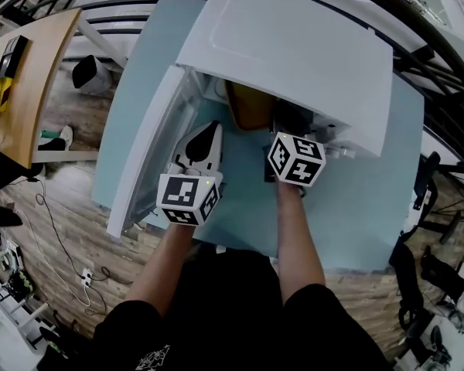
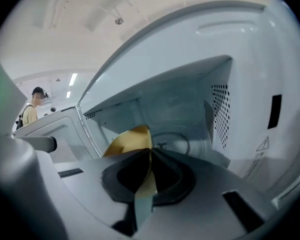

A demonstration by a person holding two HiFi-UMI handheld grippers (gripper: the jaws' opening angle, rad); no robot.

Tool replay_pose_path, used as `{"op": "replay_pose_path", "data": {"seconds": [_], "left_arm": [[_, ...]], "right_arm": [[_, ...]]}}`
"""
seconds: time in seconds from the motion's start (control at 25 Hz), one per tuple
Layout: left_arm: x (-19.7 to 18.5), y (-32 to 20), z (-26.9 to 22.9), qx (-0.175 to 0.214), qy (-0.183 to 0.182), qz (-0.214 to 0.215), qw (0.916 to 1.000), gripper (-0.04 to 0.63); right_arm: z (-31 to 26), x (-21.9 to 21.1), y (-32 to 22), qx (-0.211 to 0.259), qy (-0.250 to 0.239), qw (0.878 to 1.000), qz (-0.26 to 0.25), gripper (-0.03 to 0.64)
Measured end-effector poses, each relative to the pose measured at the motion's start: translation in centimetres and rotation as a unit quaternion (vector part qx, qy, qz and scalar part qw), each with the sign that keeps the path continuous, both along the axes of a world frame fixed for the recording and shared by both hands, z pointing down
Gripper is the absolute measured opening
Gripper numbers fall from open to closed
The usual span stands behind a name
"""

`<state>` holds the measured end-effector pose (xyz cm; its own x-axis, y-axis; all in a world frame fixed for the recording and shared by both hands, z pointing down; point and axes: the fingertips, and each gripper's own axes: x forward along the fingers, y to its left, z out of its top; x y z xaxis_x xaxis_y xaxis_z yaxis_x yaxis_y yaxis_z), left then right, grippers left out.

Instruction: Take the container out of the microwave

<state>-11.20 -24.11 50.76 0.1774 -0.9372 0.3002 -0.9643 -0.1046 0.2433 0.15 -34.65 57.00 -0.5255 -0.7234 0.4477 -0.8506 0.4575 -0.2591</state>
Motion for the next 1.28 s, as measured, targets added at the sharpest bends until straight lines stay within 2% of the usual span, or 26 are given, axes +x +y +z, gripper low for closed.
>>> {"op": "replay_pose_path", "data": {"seconds": [0.64,1.28], "left_arm": [[0.9,2.5,-1.2,0.004,-0.006,0.032,0.9995,0.006],[2.0,6.0,-1.5,0.001,-0.01,0.079,0.9968,0.006]], "right_arm": [[-1.6,1.4,4.4,0.003,-0.005,1.0,0.023,0.019],[-1.4,2.1,11.0,-0.018,-0.005,0.999,0.034,0.02]]}}
